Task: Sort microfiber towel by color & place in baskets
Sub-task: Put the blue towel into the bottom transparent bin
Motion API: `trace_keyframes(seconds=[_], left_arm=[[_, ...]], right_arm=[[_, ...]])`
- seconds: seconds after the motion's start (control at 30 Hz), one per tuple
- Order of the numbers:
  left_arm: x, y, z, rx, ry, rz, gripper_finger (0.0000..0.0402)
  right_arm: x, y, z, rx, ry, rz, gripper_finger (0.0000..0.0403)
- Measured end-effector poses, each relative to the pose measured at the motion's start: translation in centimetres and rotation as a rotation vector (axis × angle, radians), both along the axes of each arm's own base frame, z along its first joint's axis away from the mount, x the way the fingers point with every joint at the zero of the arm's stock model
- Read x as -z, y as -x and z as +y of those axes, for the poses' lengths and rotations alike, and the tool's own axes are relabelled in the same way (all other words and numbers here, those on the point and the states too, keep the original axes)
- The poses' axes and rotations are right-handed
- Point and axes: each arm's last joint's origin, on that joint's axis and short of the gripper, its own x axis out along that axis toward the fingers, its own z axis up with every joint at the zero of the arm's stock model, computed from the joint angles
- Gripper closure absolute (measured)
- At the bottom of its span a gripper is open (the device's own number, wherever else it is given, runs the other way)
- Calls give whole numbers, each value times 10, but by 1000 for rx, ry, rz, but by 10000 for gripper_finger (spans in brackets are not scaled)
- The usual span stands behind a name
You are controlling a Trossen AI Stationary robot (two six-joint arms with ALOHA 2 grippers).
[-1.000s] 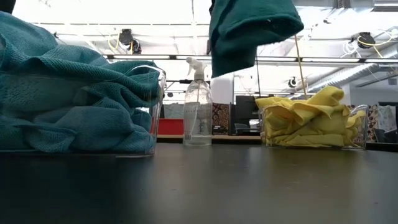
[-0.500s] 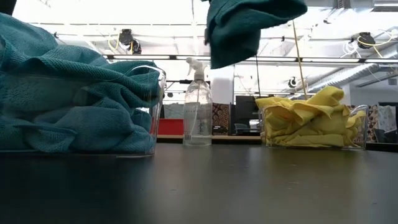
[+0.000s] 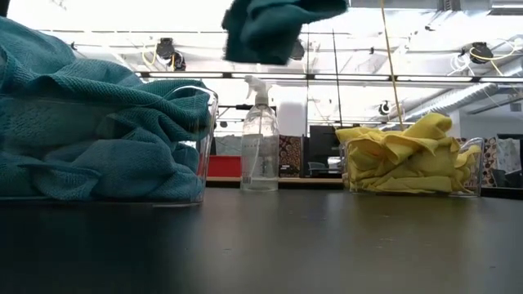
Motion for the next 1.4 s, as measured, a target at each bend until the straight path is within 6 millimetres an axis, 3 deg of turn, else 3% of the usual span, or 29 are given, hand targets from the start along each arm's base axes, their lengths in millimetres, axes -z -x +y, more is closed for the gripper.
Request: trace_keyframes(seconds=[0.07,0.17,0.4,0.53,0.83,1.07,1.4], left_arm=[[-8,8,0,-4,5,-7,393],[-14,20,-6,-16,11,28,393],[11,37,-37,-29,-36,352,393],[16,47,-50,-111,-59,463,393],[28,81,-83,-293,-191,732,393],[40,92,-108,-350,-196,773,393],[105,105,-117,-392,-275,837,394]], right_arm=[[3,-2,0,-11,3,-5,386],[5,-1,2,-39,-8,9,334],[5,-2,-5,42,73,-6,165],[6,1,-10,75,66,30,118],[10,8,-12,83,78,107,132],[7,13,-13,69,93,100,161],[0,22,-16,56,102,74,189]])
